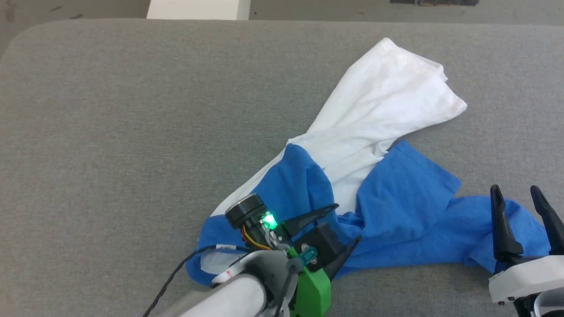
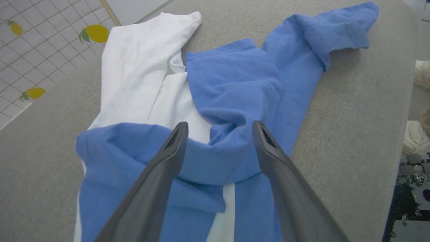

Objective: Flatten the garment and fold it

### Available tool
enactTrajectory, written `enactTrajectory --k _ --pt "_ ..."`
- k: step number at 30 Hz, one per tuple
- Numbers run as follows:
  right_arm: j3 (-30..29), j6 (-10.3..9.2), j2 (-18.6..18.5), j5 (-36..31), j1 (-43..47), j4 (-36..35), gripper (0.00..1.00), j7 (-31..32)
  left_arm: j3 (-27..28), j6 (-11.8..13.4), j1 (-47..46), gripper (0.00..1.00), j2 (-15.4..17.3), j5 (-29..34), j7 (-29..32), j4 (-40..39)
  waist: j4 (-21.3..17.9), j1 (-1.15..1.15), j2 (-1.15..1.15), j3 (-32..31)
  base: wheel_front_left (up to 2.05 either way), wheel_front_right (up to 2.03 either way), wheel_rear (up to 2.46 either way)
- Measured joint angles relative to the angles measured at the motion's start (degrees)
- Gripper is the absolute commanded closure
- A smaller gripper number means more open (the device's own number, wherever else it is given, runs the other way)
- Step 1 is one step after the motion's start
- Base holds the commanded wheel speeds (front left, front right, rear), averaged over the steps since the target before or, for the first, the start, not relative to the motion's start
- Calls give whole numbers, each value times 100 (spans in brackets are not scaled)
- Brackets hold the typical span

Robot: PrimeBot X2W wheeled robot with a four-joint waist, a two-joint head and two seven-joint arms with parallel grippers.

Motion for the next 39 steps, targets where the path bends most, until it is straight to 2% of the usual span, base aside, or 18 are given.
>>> enactTrajectory --k 3,9,10,11,12,13,16,19,22,26,28,31,33,34,36,37,39 --pt "18 0 0 1 -56 14 0 0 -164 -163 -233 0 -70 99 52 453 -85 0 0 103 0 0 0" --pt "23 0 -1 43 -101 97 0 -33 -281 -247 -478 0 -142 144 46 1145 -267 0 0 262 0 0 0" --pt "19 0 -1 43 -102 109 0 -49 -300 -257 -493 72 -144 144 43 1184 -284 0 0 276 0 0 0" --pt "1 0 -1 44 -113 148 0 -58 -265 -254 -504 100 -180 122 -51 1229 -308 0 0 284 0 0 0" --pt "-51 0 -1 49 -115 194 0 -78 -93 -148 -503 100 -256 10 -342 1161 -301 0 0 231 0 0 0" --pt "-81 0 -1 51 -113 225 0 -86 298 23 -498 100 -396 -375 -673 899 -255 0 0 127 0 0 0" --pt "-104 0 -1 52 -106 241 0 -82 775 182 -490 100 -517 -851 -922 457 -171 0 0 -19 0 0 0" --pt "-107 0 1 82 -91 241 0 -66 1349 375 -478 100 -483 -1256 -1100 -55 -80 0 0 -179 0 0 0" --pt "-118 0 0 100 -80 241 0 -47 2131 701 -466 100 -370 -1655 -1307 -506 10 0 0 -335 0 0 0" --pt "-115 0 0 111 -33 240 0 -42 3270 1308 -298 100 -26 -1931 -1601 -755 121 0 0 -488 0 0 0" --pt "-103 0 0 137 -5 241 0 -42 3654 1583 -99 100 216 -1935 -1624 -682 157 0 0 -531 0 0 0" --pt "-107 0 2 158 29 246 0 -23 4245 2151 444 100 348 -2008 -1681 -474 154 0 0 -541 0 0 0" --pt "-123 0 2 159 29 252 0 -14 4478 2496 788 100 321 -2046 -1705 -294 128 0 0 -520 0 0 0" --pt "-123 0 2 159 29 259 0 0 4544 2665 976 98 305 -2047 -1694 -190 113 0 0 -509 0 0 0" --pt "-131 0 1 159 29 267 0 1 4638 2949 1307 87 233 -2053 -1663 -9 86 0 0 -489 0 0 0" --pt "-132 0 2 159 29 272 0 1 4679 3074 1483 72 176 -2076 -1641 82 72 0 0 -479 0 0 0" --pt "-133 0 2 159 29 286 0 2 4723 3161 1764 58 79 -2145 -1614 269 51 0 0 -463 0 0 0"
